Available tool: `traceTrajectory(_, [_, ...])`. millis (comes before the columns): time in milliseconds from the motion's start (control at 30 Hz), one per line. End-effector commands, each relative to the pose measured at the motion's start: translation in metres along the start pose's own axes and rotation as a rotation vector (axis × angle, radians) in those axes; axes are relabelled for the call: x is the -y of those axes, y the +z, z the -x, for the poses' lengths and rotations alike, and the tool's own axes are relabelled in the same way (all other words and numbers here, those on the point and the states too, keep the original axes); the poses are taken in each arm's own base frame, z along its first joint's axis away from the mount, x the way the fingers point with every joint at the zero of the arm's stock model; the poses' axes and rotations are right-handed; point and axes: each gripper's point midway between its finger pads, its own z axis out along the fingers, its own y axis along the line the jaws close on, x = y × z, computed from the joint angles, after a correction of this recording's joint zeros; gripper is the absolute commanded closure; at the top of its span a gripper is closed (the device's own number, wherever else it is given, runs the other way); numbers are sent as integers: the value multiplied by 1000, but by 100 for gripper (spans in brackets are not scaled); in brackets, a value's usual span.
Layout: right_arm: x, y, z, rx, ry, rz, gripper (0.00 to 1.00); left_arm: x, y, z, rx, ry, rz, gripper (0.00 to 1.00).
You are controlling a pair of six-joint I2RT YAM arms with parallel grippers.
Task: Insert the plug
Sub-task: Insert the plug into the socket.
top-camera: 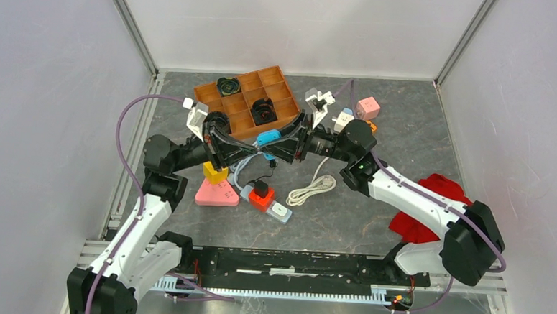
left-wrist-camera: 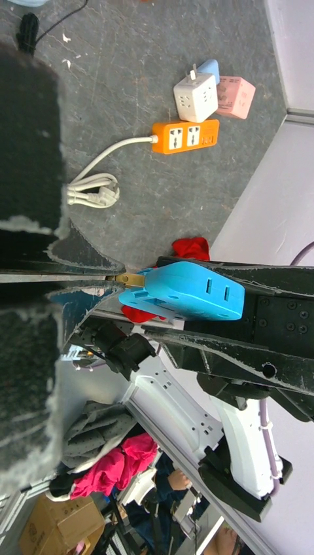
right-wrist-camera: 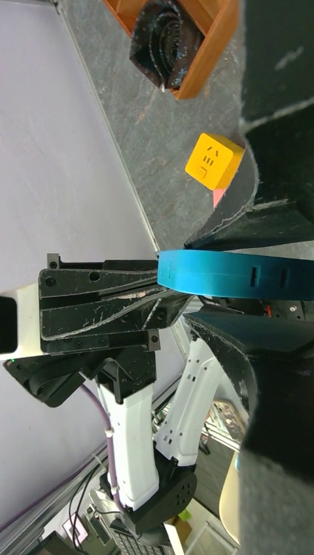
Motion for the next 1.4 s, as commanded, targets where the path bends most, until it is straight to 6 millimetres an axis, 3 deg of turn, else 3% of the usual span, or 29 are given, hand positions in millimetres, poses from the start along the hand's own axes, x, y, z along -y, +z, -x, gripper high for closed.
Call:
traceTrajectory(0, [-2,6,4,-26,-13,25,57,6,1,5,-21,74,-18,98])
traceTrajectory(133, [3,5,-6,-57,-3,12,56,5,1,4,-25,73,-15,98])
traceTrajectory(233, [5,5,-9,-69,1,10,62,4,1,4,-26,73,-14,98])
traceTrajectory(300, [5,6,-9,-72,1,15,71,3,1,4,-26,72,-14,98])
traceTrajectory(400, [5,5,-7,-57,-4,8,100,2,1,3,-26,71,-7,98])
traceTrajectory(500, [7,2,-5,-31,-10,-17,100,-12,0,0,-33,54,68,98])
traceTrajectory(533, [9,1,-4,-26,-13,-30,100,-22,-1,-1,-35,42,124,94])
traceTrajectory(567, [12,0,-4,-22,-19,-49,100,-33,-3,0,-31,35,195,83])
traceTrajectory(667, [28,-4,-6,-26,-23,-148,100,-78,-21,8,8,-4,500,43])
traceTrajectory(767, [47,-3,-15,-54,-48,-268,100,-113,-52,14,44,-46,801,28])
traceTrajectory(933, [63,15,-51,-206,-129,-412,100,-159,-111,6,30,-157,1235,24])
traceTrajectory(1067, [60,38,-86,-371,-185,-430,100,-182,-153,-9,57,-287,1366,24])
traceTrajectory(1100, [58,44,-100,-416,-188,-421,100,-184,-155,-15,65,-320,1349,24])
traceTrajectory(1167, [52,56,-122,-486,-182,-401,100,-197,-187,-29,129,-399,1426,24])
traceTrajectory(1367, [55,78,-191,-666,-158,-382,100,-210,-203,-56,199,-475,1481,24])
